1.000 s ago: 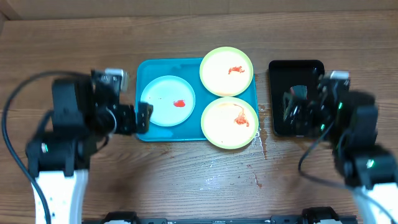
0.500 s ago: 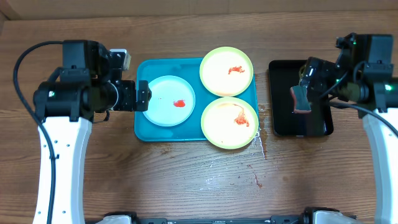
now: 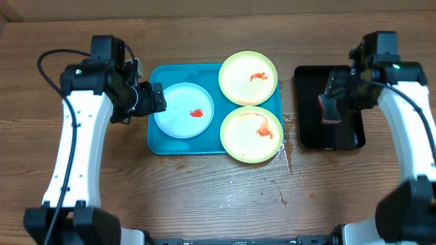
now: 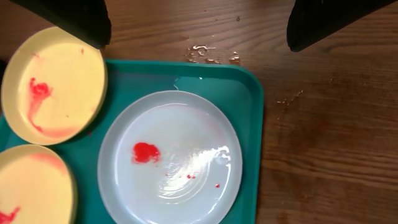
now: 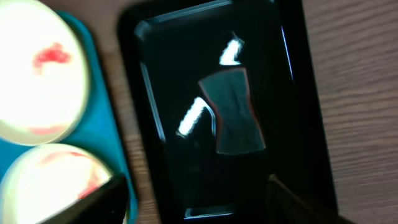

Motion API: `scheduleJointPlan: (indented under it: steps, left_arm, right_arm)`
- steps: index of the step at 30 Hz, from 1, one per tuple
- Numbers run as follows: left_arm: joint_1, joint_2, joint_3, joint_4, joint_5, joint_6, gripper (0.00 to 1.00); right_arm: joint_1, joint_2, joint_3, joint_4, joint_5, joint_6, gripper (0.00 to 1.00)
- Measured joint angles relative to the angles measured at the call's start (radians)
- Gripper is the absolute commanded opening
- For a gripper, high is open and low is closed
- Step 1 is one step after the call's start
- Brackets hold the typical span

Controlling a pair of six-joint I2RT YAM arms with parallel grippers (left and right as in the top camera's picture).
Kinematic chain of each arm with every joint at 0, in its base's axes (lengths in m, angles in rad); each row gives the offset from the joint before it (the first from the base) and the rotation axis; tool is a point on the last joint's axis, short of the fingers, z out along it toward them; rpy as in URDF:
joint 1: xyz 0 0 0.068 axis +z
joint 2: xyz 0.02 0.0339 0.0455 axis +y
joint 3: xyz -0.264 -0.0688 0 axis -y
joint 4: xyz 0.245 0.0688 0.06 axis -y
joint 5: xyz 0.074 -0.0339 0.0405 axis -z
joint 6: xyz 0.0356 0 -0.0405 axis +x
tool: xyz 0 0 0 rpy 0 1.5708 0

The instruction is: Clean dirty plates on tray and stack at the side

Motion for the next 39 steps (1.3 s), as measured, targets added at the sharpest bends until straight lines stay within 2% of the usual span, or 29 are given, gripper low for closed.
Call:
scheduleJointPlan:
  steps: [5, 7, 10, 15, 24, 30, 39]
  left_arm:
    - [0.0, 0.037, 0.0, 0.004, -0.035, -0.018, 0.89]
    - [0.0, 0.04, 0.0, 0.01, -0.042, -0.022, 0.89]
    - [0.0, 0.041, 0.0, 0.016, -0.047, -0.029, 0.9]
    - [0.0, 0.041, 0.0, 0.019, -0.048, -0.029, 0.9]
    - [0.0, 0.041, 0.0, 0.03, -0.051, -0.029, 0.92]
    - [0.0, 0.041, 0.0, 0.033, -0.052, -0.029, 0.94]
    - [0.0, 0.041, 0.0, 0.035, -0.055, -0.029, 0.96]
  right_arm:
    - [0.0, 0.122, 0.0, 0.012, 0.066, -0.045, 0.58]
    - [0.0, 0.16, 0.0, 0.019, 0.089, -0.058, 0.5]
    - [0.0, 0.206, 0.0, 0.037, 0.112, -0.074, 0.47]
    - [0.0, 0.255, 0.0, 0.061, 0.127, -0.085, 0.35]
    - [0.0, 0.317, 0.0, 0.123, 0.131, -0.082, 0.24]
    - [0.0, 0.322, -0.029, 0.194, 0.131, -0.068, 0.19]
    - [0.0, 0.322, -0.091, 0.261, 0.131, -0.048, 0.21]
